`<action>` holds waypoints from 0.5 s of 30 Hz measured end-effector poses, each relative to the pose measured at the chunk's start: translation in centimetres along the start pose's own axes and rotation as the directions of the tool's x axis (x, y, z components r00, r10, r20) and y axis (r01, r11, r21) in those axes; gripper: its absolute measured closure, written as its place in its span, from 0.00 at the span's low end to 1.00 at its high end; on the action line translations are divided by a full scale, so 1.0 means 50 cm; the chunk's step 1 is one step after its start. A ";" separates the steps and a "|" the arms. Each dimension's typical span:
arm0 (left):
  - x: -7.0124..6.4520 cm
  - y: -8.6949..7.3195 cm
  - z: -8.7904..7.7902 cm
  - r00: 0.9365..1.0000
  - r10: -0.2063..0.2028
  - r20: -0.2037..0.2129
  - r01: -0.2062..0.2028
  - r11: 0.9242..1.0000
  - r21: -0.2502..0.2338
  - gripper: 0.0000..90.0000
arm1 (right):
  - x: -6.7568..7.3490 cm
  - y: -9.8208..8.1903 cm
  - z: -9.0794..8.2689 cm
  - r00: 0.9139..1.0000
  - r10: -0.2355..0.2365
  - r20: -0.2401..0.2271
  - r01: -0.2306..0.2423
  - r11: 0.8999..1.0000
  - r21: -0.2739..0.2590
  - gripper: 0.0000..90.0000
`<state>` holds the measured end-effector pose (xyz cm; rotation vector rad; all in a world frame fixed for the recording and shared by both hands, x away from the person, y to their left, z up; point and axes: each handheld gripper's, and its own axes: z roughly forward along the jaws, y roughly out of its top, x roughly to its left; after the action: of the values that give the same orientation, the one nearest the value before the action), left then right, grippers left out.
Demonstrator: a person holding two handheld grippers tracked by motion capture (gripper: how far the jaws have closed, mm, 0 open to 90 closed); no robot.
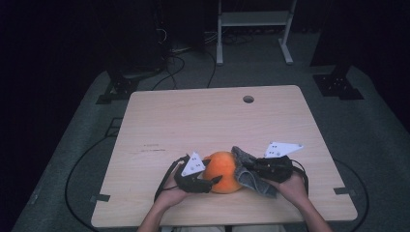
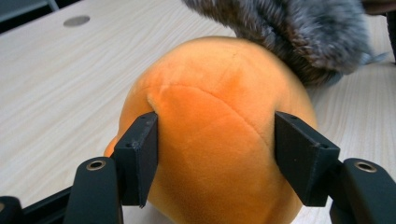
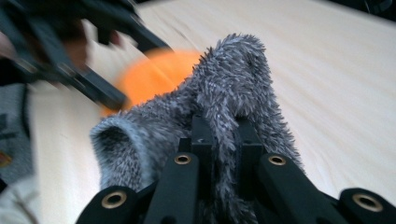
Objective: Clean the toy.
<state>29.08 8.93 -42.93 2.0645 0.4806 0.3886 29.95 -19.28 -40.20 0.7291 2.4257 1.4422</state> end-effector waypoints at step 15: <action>0.006 -0.011 0.010 0.995 -0.079 0.060 0.079 0.997 -0.001 0.27 | -0.006 -0.017 0.020 0.999 -0.006 -0.032 0.009 0.998 0.066 0.91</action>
<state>29.47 8.96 -43.63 2.0409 0.5230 0.2801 30.38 -19.05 -41.45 0.7160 2.5082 1.3866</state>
